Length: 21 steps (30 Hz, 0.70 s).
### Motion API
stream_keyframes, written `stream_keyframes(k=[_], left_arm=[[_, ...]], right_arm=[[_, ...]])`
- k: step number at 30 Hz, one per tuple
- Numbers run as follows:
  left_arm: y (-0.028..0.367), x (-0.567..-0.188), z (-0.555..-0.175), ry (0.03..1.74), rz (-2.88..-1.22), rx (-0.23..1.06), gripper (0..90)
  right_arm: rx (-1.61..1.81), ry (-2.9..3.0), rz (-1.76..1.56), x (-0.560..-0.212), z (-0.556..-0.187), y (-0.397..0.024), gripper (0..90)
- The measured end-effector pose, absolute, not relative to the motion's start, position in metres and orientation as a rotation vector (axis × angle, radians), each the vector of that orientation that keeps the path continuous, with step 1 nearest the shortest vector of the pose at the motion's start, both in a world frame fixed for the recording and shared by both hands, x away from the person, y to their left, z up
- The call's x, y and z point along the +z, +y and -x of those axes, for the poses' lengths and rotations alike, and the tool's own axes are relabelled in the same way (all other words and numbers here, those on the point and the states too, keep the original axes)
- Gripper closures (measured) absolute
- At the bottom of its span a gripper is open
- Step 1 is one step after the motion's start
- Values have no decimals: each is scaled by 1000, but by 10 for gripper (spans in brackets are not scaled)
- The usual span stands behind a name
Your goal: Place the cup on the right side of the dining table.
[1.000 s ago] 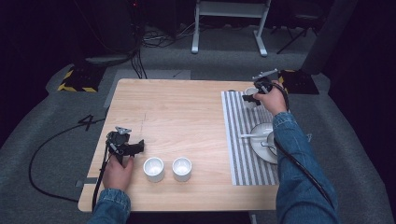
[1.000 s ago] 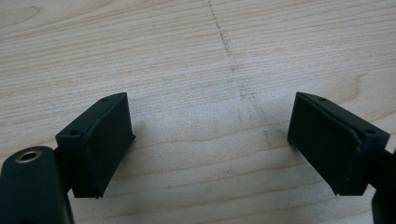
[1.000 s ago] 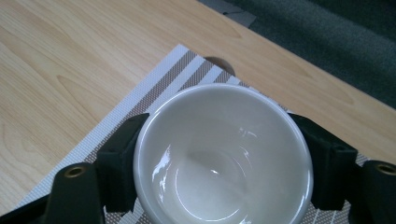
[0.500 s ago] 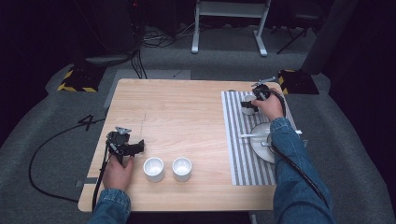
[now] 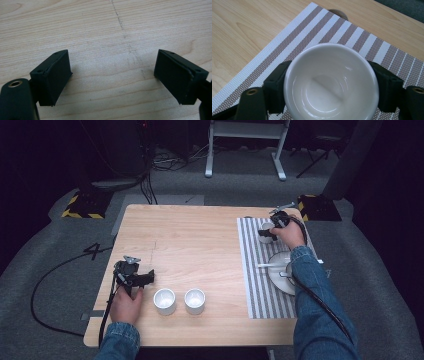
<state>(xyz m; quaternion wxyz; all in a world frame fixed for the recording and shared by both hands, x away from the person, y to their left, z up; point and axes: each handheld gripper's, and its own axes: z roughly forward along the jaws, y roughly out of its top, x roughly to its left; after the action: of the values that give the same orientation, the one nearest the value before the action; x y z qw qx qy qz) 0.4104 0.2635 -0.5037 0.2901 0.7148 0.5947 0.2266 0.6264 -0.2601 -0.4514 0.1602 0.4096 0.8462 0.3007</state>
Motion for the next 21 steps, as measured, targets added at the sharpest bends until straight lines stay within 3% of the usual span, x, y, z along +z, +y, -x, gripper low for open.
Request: stream_keyframes(k=[21], left_arm=[[264,-504,-410,1587,-1906,604,141]], right_arm=[[950,2352,-1245,-430,-620,-266,240]])
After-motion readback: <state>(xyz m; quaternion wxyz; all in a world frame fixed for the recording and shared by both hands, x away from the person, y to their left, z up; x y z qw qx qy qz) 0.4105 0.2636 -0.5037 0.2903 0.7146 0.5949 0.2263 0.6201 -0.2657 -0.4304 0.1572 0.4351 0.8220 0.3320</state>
